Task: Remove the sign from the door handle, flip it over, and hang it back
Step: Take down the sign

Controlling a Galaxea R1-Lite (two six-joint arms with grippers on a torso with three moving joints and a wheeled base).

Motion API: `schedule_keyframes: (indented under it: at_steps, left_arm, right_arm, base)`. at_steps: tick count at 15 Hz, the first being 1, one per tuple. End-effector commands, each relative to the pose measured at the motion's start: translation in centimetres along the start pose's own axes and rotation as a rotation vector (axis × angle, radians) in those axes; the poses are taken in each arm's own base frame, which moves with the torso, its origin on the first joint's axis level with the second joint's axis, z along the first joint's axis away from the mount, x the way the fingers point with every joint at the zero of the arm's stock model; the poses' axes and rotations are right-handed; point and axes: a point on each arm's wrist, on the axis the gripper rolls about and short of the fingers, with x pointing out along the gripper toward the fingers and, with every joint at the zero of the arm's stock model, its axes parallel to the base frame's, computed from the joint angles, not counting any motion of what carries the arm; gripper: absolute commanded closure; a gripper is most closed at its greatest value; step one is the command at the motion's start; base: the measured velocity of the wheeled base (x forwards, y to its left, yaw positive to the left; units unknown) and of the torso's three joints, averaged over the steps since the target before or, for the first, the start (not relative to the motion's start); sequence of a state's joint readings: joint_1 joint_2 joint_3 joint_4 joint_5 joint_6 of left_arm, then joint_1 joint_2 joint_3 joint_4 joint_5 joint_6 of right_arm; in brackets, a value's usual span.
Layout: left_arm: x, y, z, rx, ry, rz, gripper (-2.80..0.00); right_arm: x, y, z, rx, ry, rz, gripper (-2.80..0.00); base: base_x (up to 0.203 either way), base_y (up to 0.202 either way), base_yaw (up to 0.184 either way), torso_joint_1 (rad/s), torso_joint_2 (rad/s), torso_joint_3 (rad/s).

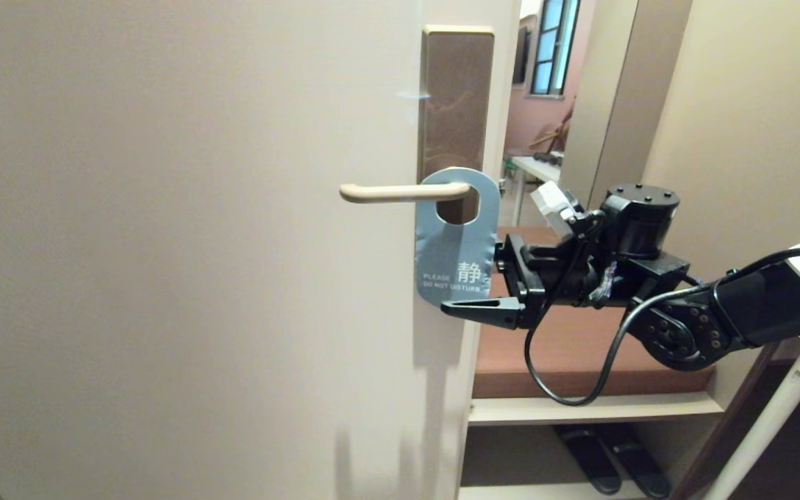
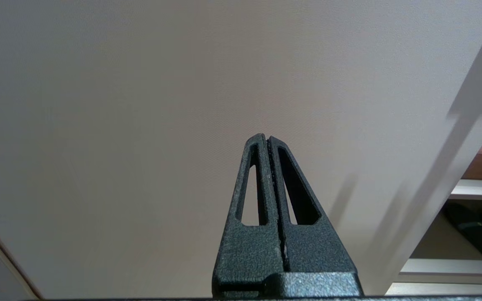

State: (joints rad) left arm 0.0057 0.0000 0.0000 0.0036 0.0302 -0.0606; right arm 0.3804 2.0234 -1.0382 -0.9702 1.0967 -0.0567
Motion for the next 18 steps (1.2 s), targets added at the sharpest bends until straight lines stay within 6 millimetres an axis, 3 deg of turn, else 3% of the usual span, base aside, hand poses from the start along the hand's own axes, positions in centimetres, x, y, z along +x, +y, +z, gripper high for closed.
schedule_keyframes:
  at_steps: [1, 18]
  left_arm:
    - [0.00, 0.00, 0.00, -0.001, 0.000, 0.001, 0.00]
    - [0.00, 0.00, 0.01, -0.001, -0.001, 0.001, 0.00]
  right_arm:
    - [0.10, -0.21, 0.23, -0.011, -0.007, 0.001, -2.80]
    - [0.19, -0.40, 0.70, -0.011, -0.015, -0.001, -2.80]
  base:
    - [0.000, 0.000, 0.000, 0.000, 0.00, 0.000]
    - [0.000, 0.000, 0.000, 0.000, 0.00, 0.000]
